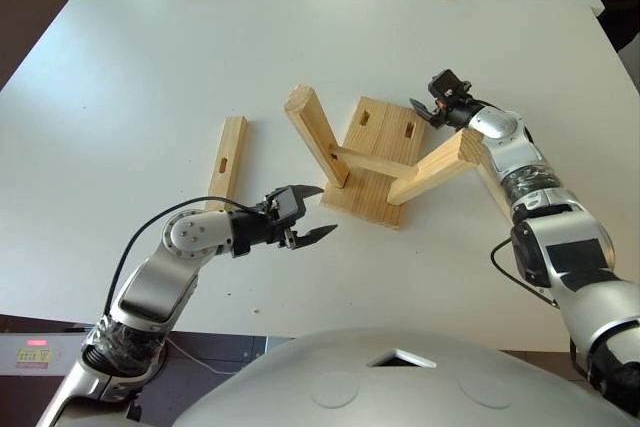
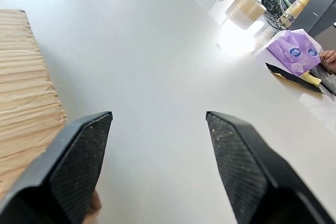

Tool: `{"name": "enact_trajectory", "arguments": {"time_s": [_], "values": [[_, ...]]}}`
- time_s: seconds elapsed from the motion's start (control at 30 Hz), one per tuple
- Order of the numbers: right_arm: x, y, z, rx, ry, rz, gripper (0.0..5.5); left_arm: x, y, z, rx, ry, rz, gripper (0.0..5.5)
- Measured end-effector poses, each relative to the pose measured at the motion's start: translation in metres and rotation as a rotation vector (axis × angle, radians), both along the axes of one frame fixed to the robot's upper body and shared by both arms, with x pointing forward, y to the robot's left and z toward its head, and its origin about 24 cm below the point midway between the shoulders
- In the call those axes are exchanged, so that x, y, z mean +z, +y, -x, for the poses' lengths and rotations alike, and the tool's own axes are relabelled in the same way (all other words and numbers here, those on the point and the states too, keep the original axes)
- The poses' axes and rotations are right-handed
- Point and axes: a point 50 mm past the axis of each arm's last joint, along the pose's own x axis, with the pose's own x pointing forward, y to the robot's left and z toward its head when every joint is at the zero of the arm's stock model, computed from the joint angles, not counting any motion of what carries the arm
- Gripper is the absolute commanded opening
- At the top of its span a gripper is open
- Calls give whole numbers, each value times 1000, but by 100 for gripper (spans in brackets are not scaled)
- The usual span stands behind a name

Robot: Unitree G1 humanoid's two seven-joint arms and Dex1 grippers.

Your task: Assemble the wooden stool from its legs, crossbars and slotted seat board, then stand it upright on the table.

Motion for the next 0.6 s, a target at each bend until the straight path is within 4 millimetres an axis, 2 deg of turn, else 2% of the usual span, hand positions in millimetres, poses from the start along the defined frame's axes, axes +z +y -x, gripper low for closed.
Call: {"name": "enact_trajectory", "arguments": {"time_s": [0.23,0.4,0.6], "values": [[0,-3,-3,18,-25,127,331,-11,-13,-5,0,11,1,350],[0,-3,-2,37,-35,145,331,-17,-16,-8,4,-6,-14,350],[4,-8,-1,87,-45,174,331,-26,-8,-14,13,-76,-73,350]]}}
